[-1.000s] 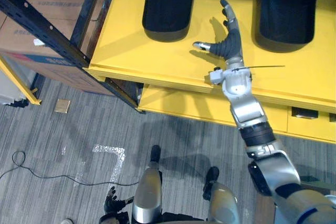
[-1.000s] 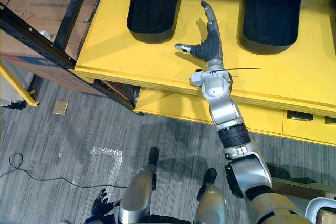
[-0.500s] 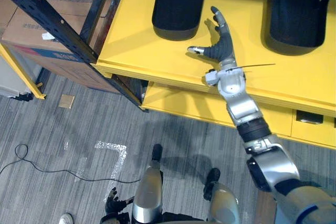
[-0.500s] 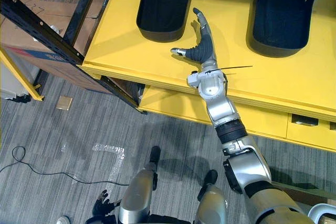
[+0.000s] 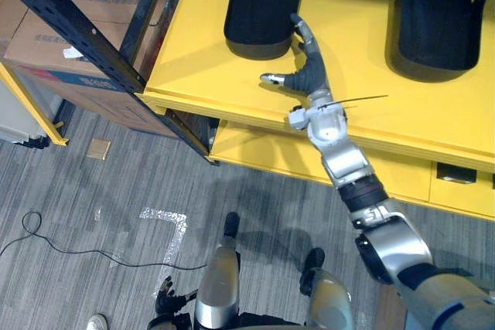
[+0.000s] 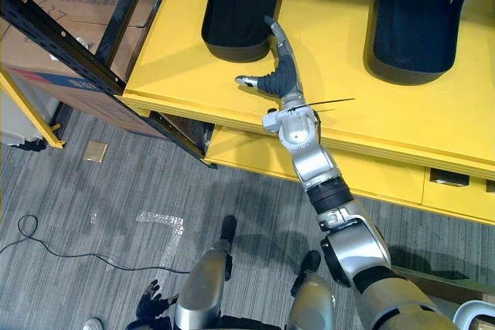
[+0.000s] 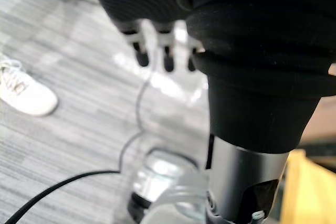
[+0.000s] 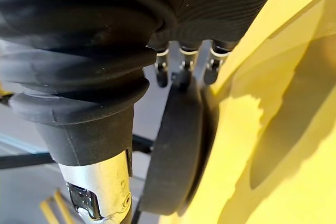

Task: Walk over and take plastic housings, then place them on the shelf

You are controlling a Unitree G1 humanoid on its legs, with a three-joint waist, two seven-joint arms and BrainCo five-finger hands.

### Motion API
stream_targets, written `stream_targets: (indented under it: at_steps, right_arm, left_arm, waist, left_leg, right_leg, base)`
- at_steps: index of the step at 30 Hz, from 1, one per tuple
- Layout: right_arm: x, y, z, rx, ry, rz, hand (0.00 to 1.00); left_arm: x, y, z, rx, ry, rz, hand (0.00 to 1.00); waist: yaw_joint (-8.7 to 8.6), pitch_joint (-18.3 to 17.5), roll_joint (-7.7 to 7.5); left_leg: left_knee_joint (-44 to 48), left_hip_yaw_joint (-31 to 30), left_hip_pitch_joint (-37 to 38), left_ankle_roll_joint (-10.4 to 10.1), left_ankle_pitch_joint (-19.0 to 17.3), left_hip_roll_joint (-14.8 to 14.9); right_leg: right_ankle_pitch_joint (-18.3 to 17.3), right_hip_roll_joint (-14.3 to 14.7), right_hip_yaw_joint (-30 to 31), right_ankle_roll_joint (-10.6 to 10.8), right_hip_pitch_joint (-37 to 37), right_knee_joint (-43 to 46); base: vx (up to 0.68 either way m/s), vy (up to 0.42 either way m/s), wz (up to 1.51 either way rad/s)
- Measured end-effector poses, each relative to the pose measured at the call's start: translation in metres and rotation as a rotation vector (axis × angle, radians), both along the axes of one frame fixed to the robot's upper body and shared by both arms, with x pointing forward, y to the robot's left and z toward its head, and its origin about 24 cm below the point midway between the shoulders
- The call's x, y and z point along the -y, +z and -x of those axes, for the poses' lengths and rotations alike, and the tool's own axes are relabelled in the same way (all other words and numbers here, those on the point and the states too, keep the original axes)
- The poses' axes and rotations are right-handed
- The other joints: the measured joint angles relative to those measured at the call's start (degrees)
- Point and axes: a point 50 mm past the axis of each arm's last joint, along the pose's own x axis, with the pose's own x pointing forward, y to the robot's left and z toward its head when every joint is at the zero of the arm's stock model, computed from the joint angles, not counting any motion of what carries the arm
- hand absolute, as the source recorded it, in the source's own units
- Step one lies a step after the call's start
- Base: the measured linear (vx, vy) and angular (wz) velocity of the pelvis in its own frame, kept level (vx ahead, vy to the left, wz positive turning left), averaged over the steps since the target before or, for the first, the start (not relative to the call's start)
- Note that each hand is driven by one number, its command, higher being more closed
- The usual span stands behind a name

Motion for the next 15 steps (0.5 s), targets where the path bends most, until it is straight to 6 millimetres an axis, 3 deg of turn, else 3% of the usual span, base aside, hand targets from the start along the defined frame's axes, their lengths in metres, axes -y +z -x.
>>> stream_targets:
  at_steps: [15]
  right_arm:
    - [-0.018,-0.003,0.005,0.009,0.04,0.037,0.0]
  left_arm:
    - [0.0,0.0,0.001,-0.001,0.001,-0.002,0.0]
  waist:
    - [-0.05,0.0,0.0]
  left_leg:
    - [-0.1,-0.1,0.2,-0.2,0.1,0.5]
  right_leg:
    - [0.0,0.5,0.0,0.0,0.4,-0.2]
  base:
    - [0.0,0.0,0.0]
